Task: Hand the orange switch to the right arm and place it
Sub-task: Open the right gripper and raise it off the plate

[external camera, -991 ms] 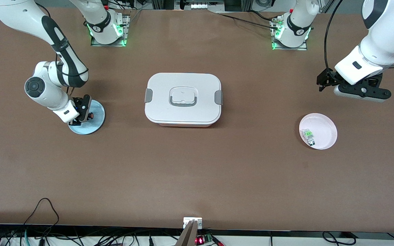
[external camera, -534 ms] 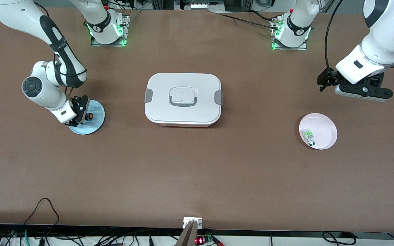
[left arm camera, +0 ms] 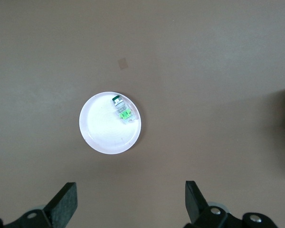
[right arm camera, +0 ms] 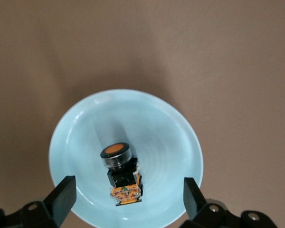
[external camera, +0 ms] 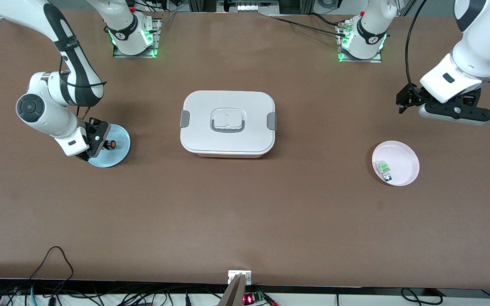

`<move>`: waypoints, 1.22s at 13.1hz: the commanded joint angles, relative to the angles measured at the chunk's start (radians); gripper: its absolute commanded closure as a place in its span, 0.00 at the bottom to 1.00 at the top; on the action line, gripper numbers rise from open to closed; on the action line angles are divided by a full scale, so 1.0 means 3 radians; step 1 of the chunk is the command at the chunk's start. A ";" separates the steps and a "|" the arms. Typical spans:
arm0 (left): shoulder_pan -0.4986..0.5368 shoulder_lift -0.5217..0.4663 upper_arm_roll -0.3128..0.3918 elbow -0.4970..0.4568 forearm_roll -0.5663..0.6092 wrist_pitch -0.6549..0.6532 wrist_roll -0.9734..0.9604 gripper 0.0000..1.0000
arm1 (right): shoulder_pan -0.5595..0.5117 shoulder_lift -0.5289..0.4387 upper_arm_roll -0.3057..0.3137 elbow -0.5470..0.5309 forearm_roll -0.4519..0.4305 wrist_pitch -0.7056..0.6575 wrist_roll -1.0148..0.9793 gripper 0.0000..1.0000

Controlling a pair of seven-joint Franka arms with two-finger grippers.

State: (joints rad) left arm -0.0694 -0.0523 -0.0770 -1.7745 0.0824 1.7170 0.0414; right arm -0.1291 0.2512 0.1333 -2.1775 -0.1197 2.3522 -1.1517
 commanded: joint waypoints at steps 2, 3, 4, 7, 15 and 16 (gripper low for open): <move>0.0006 0.0062 0.0026 0.0270 -0.0039 -0.0186 -0.0102 0.00 | -0.0009 -0.0229 0.0144 0.0344 0.0046 -0.0568 0.0523 0.00; 0.0006 0.0067 0.0026 0.0305 -0.0050 -0.0211 -0.0244 0.00 | 0.0006 -0.0234 0.0149 0.0472 0.0122 -0.0757 0.0763 0.00; 0.0006 0.0087 0.0026 0.0331 -0.0055 -0.0307 -0.0347 0.00 | 0.0072 -0.0254 0.0149 0.0600 0.0214 -0.0906 0.0989 0.00; 0.0144 0.0169 0.0026 0.0423 -0.0060 -0.0380 -0.0210 0.00 | 0.0210 -0.0275 0.0154 0.0973 0.0251 -0.1218 0.1958 0.00; 0.0196 0.0292 0.0032 0.0510 -0.0132 -0.0395 -0.0148 0.00 | 0.0512 -0.0403 0.0154 0.1684 0.0333 -0.2061 0.4708 0.00; 0.0196 0.0287 0.0026 0.0510 -0.0132 -0.0395 -0.0148 0.00 | 0.0522 -0.0408 0.0149 0.1786 0.0292 -0.2194 0.4708 0.00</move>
State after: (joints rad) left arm -0.0175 0.0242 -0.0679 -1.6579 0.0551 1.6286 -0.0269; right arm 0.0154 0.1285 0.1833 -1.7156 -0.0139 1.7842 0.1956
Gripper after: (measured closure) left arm 0.000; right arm 0.000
